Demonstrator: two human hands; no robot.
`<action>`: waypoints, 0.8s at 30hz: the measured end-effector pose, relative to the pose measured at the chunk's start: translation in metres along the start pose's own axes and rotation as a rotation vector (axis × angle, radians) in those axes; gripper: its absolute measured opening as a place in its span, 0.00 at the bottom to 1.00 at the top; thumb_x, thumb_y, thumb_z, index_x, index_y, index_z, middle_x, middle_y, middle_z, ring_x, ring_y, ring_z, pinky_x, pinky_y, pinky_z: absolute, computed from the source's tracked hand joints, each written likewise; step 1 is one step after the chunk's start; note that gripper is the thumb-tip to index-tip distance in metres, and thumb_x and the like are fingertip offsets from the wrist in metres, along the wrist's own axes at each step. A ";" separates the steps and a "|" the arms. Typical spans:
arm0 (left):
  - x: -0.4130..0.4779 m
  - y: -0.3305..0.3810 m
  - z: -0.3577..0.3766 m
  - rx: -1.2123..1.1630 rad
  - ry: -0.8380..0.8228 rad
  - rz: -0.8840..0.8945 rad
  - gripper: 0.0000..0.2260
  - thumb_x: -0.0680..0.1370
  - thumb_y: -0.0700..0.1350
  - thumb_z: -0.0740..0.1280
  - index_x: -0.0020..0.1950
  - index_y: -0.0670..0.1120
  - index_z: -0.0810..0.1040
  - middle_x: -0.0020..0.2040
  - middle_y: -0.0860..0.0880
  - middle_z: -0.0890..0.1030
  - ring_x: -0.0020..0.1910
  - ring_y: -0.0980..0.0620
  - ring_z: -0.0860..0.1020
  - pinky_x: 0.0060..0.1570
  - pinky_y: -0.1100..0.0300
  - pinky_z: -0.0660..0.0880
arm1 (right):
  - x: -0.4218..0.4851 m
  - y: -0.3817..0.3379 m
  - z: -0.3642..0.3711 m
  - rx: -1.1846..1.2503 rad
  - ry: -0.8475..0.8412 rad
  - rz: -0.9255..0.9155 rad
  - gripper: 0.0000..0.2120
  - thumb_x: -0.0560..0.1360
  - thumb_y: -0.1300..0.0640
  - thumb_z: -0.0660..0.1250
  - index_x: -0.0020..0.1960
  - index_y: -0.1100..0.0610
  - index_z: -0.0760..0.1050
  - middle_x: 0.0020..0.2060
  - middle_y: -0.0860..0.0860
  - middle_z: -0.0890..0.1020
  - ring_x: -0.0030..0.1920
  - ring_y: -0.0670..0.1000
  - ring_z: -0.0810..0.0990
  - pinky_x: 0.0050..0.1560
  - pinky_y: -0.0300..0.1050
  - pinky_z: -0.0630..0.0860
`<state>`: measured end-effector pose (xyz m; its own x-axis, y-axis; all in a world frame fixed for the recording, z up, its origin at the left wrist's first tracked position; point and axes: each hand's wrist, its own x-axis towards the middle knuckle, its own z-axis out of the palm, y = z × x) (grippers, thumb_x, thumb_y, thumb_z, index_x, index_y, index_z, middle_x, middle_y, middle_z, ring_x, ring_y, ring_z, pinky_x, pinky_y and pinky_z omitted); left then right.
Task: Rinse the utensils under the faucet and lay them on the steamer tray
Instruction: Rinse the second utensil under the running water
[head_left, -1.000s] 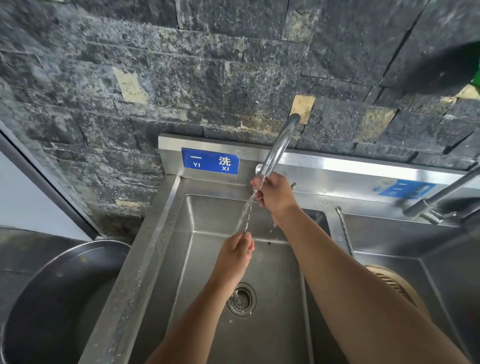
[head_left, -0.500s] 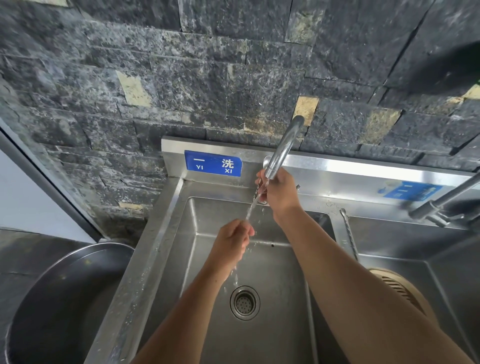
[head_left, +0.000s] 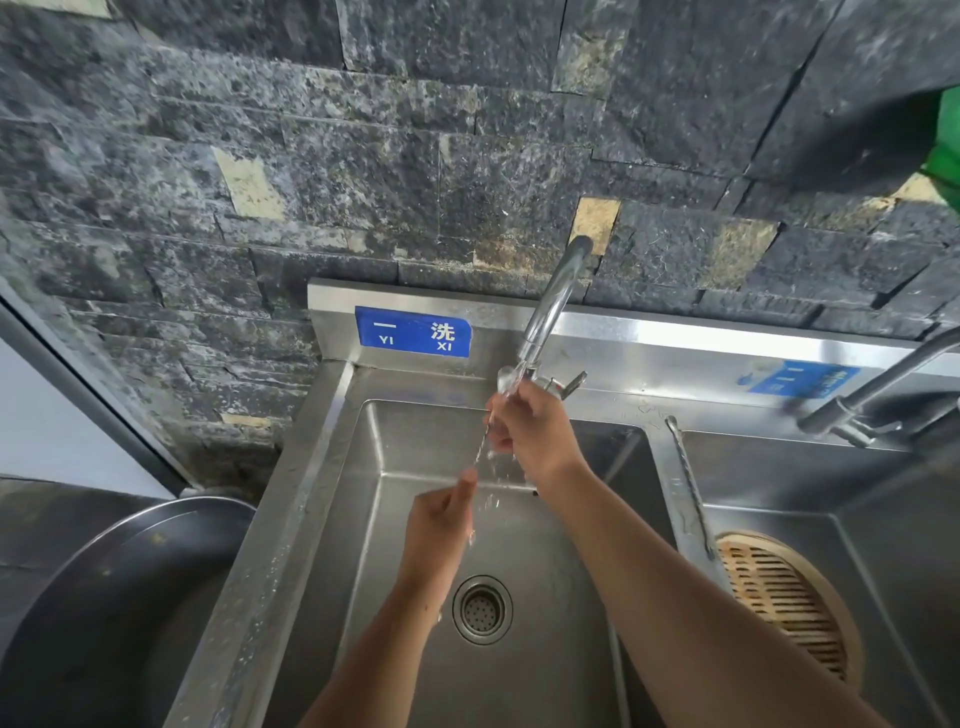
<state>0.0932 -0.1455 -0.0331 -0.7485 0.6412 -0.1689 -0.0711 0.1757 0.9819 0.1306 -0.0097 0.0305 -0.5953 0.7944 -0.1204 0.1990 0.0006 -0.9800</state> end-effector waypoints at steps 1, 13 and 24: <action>-0.007 -0.004 -0.002 0.001 -0.002 -0.007 0.27 0.82 0.54 0.63 0.25 0.43 0.65 0.20 0.49 0.63 0.20 0.53 0.60 0.22 0.65 0.58 | -0.005 0.006 0.002 -0.001 -0.009 0.020 0.11 0.78 0.63 0.62 0.37 0.57 0.73 0.31 0.54 0.79 0.29 0.52 0.77 0.36 0.49 0.75; -0.038 -0.020 0.000 -0.114 0.048 -0.087 0.07 0.80 0.41 0.65 0.43 0.45 0.80 0.25 0.49 0.67 0.22 0.55 0.62 0.21 0.67 0.59 | -0.029 0.028 0.011 0.078 -0.005 0.117 0.11 0.77 0.68 0.60 0.49 0.54 0.73 0.31 0.52 0.80 0.29 0.50 0.79 0.30 0.44 0.78; -0.034 -0.010 0.034 -0.189 -0.067 -0.084 0.12 0.80 0.37 0.66 0.42 0.50 0.84 0.27 0.48 0.68 0.24 0.53 0.63 0.23 0.65 0.61 | -0.024 0.016 -0.038 0.034 0.171 0.133 0.18 0.82 0.53 0.58 0.37 0.59 0.74 0.29 0.54 0.81 0.29 0.51 0.79 0.32 0.43 0.78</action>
<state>0.1419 -0.1442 -0.0402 -0.6895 0.6799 -0.2497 -0.2585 0.0911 0.9617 0.1779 -0.0056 0.0237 -0.4241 0.8778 -0.2227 0.2384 -0.1291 -0.9626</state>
